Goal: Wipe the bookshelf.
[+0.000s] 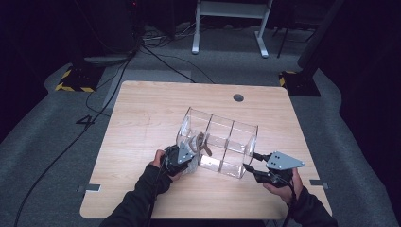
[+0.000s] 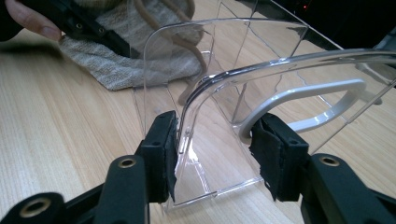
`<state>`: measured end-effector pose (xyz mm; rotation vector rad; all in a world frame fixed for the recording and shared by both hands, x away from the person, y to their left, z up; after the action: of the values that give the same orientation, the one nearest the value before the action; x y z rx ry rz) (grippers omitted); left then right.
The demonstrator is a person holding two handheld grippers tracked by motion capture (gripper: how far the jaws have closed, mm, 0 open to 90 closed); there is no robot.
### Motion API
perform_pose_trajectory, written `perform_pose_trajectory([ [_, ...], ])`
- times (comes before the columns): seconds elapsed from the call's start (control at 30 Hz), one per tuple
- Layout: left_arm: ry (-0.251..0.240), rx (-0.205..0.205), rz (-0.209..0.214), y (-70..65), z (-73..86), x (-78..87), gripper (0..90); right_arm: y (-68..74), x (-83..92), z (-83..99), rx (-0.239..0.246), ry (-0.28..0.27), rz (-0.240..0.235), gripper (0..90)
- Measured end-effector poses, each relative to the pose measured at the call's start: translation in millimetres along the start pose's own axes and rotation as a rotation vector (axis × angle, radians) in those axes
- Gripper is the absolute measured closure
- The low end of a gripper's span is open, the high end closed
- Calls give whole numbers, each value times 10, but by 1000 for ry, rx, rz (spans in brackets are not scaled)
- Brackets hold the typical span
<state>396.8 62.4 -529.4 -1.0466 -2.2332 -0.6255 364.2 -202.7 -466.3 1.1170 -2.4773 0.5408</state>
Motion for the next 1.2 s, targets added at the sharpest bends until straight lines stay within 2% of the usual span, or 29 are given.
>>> perform_pose_trajectory([
  [0.13,5,-1,14,-30,23,59,772,6,0,0,-5,-1,-11,536],
  [0.23,-38,-14,15,-51,-95,137,771,6,0,-1,-8,-2,-14,539],
  [0.27,-38,-14,15,-51,-95,137,771,6,0,-1,-8,-2,-14,539],
  [0.3,-59,-20,15,-55,-159,173,771,7,0,-3,-10,0,-14,539],
  [0.33,-99,-28,11,-43,-294,245,770,8,-5,-4,-10,-4,-19,539],
  [0.4,-128,-20,-3,5,-425,306,771,5,-6,-4,-15,-3,-23,539],
  [0.47,-145,-22,-6,37,-484,337,770,5,-8,-5,-15,-3,-24,538],
  [0.5,-165,-19,-6,72,-538,373,770,4,-11,1,-16,-9,-22,537],
  [0.53,-206,-4,-10,129,-630,434,770,6,-10,5,-17,-8,-21,537],
  [0.57,-206,-4,-10,129,-630,434,770,6,-10,5,-17,-8,-21,537],
  [0.6,-234,3,-22,169,-702,486,770,8,-7,8,-17,-5,-21,537],
  [0.63,-242,-4,-36,187,-736,510,770,8,-7,8,-17,-5,-21,537],
  [0.67,-253,-35,-76,230,-802,582,770,3,-13,12,-17,-8,-27,534],
  [0.7,-253,-35,-76,230,-802,582,770,3,-13,12,-17,-8,-27,534],
  [0.73,-275,-32,-97,278,-831,660,770,0,-19,20,-18,-11,-29,531],
  [0.77,-275,-32,-97,278,-831,660,770,0,-19,20,-18,-11,-29,531],
  [0.83,-300,8,-91,328,-808,713,770,0,-20,31,-14,-8,-29,528],
  [0.9,-295,31,-88,334,-737,704,770,4,-21,35,-12,-4,-26,527],
  [1.0,-249,27,-80,289,-554,639,770,7,-26,34,-7,0,-22,527],
  [1.03,-249,27,-80,289,-554,639,770,7,-26,36,-6,0,-22,527],
  [1.1,-228,41,-54,238,-403,573,772,13,-24,37,-7,-2,-20,529],
  [1.13,-228,41,-54,238,-403,573,771,13,-24,37,-7,-2,-20,529],
  [1.17,-179,17,-73,201,-314,511,771,22,-23,37,-4,-5,-20,529],
  [1.2,-154,9,-71,179,-253,464,771,45,-26,32,12,-17,-12,529],
])
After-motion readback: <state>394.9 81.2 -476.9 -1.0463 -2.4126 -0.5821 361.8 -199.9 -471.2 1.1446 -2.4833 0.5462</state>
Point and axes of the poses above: each handheld gripper's, and its own axes: x roughly backward along the jaws, z roughly out of its underside, y roughly to its left, the point moved 7 cm from there along -x, roughly forward along the jaws, and after that the axes turned 2 degrees about z, right-handed, at the moved point
